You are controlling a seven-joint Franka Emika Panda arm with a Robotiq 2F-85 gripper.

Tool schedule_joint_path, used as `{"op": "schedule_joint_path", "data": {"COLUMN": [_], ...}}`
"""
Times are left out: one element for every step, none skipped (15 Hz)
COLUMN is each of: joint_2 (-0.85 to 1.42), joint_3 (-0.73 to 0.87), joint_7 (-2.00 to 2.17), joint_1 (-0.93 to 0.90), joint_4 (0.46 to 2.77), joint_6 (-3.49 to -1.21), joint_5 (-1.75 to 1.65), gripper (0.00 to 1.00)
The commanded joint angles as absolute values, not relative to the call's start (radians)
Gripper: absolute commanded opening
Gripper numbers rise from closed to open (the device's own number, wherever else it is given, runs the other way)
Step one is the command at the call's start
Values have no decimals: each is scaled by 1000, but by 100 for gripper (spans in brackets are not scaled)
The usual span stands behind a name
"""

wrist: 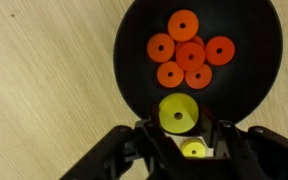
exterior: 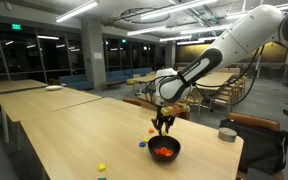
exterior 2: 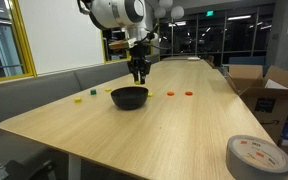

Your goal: Pick up the yellow, blue and orange objects from the table and put them in the bowl

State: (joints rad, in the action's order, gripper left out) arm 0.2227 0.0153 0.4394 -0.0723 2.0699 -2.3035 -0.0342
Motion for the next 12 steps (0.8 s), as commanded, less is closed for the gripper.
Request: {"op": "schedule_joint_path", "data": {"joint_2": [270, 283, 294, 305, 315, 323, 329, 334, 335, 336, 332, 327], "joint_3": [10, 10, 10, 10, 8, 9, 11, 15, 20, 27, 36, 43], "joint_7": [374, 361, 349, 341, 329, 323, 321, 326, 336, 349, 364, 372], "joint_1": [-53, -50, -46, -42, -37, -35, -34, -35, -37, -40, -42, -43], "joint_4": [2021, 2015, 2009, 2003, 1999, 1995, 1994, 1992, 1993, 1995, 1999, 2007], "joint_6": [-2275, -2271, -2268, -2263, -2260, -2254, -2250, -2241, -2231, -2221, -2202, -2188], "joint_5": [24, 36, 47, 60, 77, 84, 88, 83, 73, 60, 46, 38], "gripper": [25, 25, 25, 26, 67, 68, 75, 82, 91, 97, 100, 100]}}
